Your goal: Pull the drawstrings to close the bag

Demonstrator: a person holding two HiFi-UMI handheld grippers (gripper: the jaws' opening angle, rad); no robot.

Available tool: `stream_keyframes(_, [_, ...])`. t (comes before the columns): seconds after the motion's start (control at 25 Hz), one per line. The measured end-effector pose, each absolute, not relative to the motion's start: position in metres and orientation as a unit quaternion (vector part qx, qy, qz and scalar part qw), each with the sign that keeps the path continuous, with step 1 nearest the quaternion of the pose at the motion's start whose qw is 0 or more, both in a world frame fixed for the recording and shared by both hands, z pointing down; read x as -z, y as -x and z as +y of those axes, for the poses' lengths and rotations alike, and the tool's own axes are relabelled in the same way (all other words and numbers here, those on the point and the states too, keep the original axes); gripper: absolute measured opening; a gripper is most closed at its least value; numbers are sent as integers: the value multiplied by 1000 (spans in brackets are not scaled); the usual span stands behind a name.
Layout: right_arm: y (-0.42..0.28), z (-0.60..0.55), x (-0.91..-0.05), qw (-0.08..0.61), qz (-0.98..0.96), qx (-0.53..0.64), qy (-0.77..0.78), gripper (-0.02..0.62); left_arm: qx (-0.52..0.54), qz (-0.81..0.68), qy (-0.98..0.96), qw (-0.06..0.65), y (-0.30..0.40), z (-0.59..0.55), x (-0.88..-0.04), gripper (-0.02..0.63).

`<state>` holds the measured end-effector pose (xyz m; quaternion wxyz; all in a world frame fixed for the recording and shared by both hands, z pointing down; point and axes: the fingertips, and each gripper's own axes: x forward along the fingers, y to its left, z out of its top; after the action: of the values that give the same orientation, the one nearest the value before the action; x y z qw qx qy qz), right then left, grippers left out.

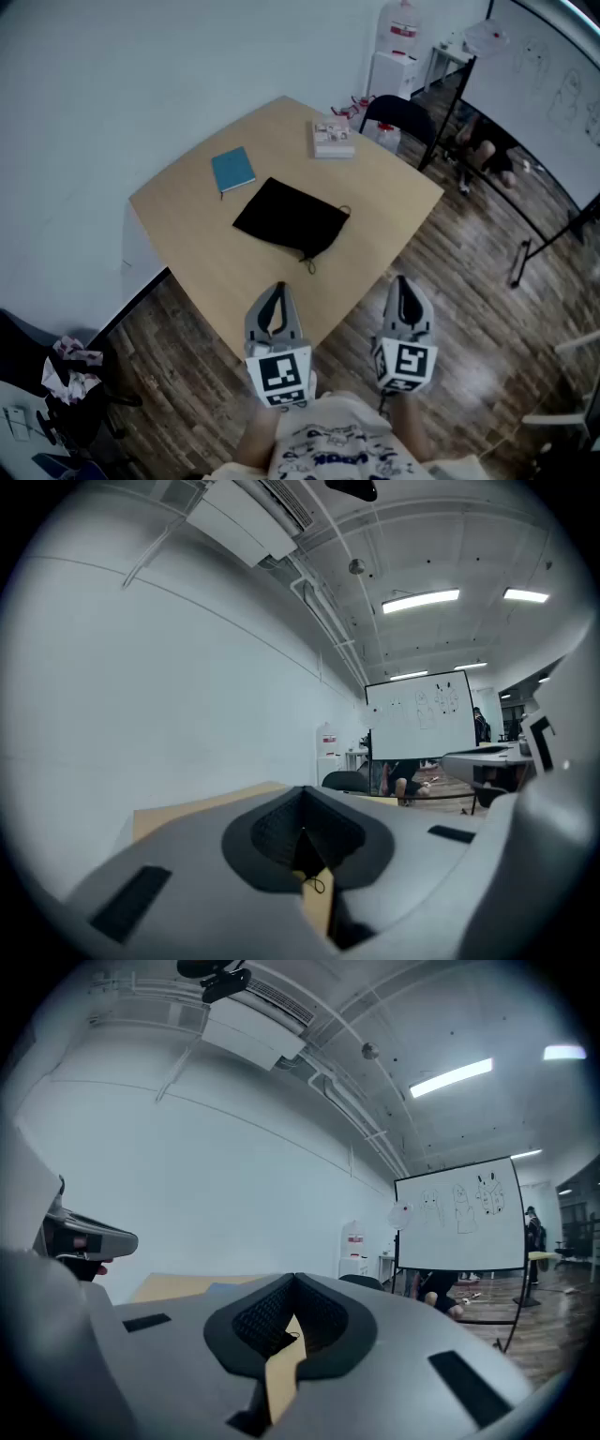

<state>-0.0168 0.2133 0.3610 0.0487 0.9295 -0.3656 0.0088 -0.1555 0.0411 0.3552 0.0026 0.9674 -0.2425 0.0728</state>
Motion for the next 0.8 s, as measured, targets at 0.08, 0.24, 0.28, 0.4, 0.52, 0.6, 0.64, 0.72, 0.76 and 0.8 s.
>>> stream_keyframes(0.08, [16,215,-363,47,-362,-12,-931,0,-76,-240,-968,-6,155,42,-356,0])
stream_keyframes(0.24, [16,214,-363,50,-364,-9,-930,0,-75,-238,-968,-5,154,43,-357,0])
stream_keyframes(0.28, [16,214,-363,49,-363,-10,-930,0,-76,-236,-969,-6,154,43,-357,0])
stream_keyframes(0.4, [15,212,-364,50,-364,-11,-930,0,-81,-232,-969,-13,152,42,-359,0])
stream_keyframes(0.52, [13,206,-366,48,-362,-14,-931,0,-84,-230,-969,-12,150,36,-362,0])
stream_keyframes(0.6, [10,203,-372,46,-357,-21,-933,0,-80,-235,-969,10,149,32,-363,0])
stream_keyframes(0.64, [8,202,-375,44,-355,-25,-934,0,-81,-236,-968,17,148,30,-365,0])
stream_keyframes(0.72, [4,199,-380,41,-349,-35,-936,0,-94,-231,-968,12,146,25,-373,0])
stream_keyframes(0.76, [3,198,-382,38,-346,-39,-937,1,-102,-228,-968,8,146,22,-377,0])
stream_keyframes(0.8, [1,197,-384,37,-344,-43,-937,1,-109,-225,-968,5,145,20,-381,0])
